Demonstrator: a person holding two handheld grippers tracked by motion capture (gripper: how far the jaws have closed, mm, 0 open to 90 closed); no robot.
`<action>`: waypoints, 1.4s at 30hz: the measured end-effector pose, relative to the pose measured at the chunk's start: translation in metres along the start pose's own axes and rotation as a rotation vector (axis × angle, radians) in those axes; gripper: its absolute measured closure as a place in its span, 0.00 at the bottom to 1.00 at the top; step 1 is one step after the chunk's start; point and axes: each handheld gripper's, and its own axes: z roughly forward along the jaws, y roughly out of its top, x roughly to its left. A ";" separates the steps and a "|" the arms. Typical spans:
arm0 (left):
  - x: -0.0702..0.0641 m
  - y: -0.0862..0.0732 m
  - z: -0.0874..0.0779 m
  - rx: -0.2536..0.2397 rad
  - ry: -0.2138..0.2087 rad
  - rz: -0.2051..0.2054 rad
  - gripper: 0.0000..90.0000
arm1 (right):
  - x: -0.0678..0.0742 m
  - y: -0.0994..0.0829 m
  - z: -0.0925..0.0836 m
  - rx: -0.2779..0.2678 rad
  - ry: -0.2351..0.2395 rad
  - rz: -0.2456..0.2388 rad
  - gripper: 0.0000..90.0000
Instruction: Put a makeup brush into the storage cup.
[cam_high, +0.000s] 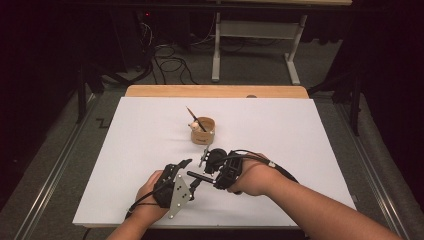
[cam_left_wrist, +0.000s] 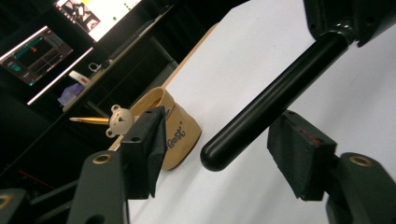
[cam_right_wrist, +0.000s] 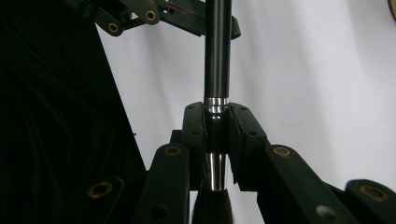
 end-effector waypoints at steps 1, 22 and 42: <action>0.000 0.000 0.000 -0.001 -0.001 0.003 0.45 | 0.000 0.000 0.000 0.001 0.000 0.002 0.88; -0.005 0.001 -0.001 0.007 -0.012 0.060 0.64 | -0.003 0.007 0.002 0.002 -0.002 0.003 0.87; -0.012 0.006 -0.001 0.012 -0.002 0.128 0.61 | -0.002 0.009 0.002 0.025 0.002 0.001 0.88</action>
